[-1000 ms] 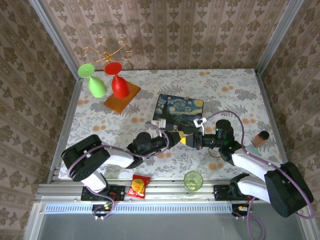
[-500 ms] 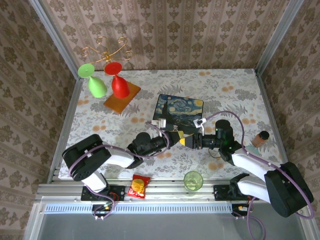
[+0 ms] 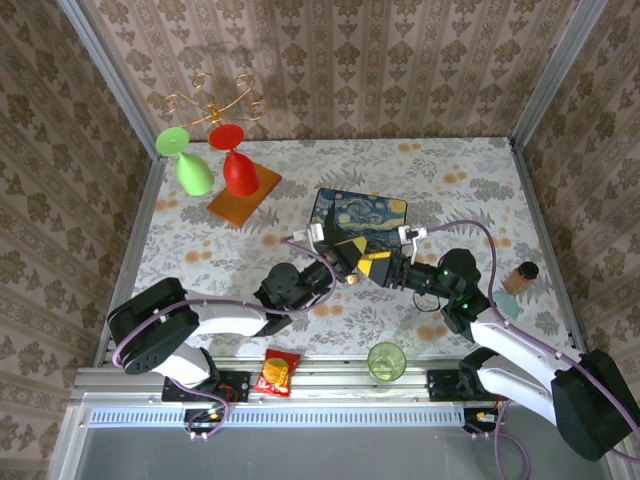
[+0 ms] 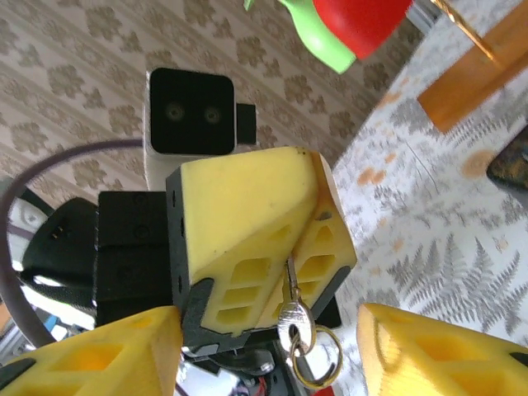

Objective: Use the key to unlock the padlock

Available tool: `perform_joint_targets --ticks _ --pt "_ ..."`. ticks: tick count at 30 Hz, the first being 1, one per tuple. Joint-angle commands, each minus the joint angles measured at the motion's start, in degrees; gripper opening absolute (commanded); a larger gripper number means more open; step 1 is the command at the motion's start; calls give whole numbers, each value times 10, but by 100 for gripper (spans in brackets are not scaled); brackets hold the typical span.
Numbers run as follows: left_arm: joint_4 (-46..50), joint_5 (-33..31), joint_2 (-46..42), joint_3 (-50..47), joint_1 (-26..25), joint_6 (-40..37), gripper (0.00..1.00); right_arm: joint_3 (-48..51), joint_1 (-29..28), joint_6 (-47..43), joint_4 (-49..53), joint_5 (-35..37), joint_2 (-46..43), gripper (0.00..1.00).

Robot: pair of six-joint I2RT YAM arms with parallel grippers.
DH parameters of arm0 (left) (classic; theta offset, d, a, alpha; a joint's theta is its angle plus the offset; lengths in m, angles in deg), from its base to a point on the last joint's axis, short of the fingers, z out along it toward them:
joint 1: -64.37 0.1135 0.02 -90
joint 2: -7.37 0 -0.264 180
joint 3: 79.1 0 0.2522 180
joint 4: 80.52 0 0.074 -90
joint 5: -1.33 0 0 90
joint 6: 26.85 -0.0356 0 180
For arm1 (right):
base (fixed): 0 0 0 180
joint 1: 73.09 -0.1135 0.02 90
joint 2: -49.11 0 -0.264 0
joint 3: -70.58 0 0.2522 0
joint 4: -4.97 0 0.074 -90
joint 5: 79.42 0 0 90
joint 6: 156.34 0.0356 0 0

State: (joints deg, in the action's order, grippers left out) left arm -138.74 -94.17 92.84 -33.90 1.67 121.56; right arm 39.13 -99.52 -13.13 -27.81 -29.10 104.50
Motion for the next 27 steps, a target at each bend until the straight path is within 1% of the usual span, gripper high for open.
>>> perform_joint_targets --ticks 1,4,8,14,16,20,27 --pt "-20 -27 -33 27 -15 -31 0 25 -4 62 -109 42 12 53" --pt "-20 -40 -42 20 -16 -33 0 42 -5 85 -167 52 16 52" --pt "-22 -48 -46 15 -21 -34 0 37 -18 93 -198 54 21 45" --pt "-24 -50 -51 13 -23 -36 0 31 -21 105 -265 59 50 44" --pt "-25 -55 -53 9 -22 -36 0 24 -21 106 -269 55 60 43" --pt "-25 -54 -56 6 -21 -34 0 19 -22 106 -272 56 70 37" --pt "-25 -55 -48 9 -19 -31 0 14 -29 102 -276 59 69 35"
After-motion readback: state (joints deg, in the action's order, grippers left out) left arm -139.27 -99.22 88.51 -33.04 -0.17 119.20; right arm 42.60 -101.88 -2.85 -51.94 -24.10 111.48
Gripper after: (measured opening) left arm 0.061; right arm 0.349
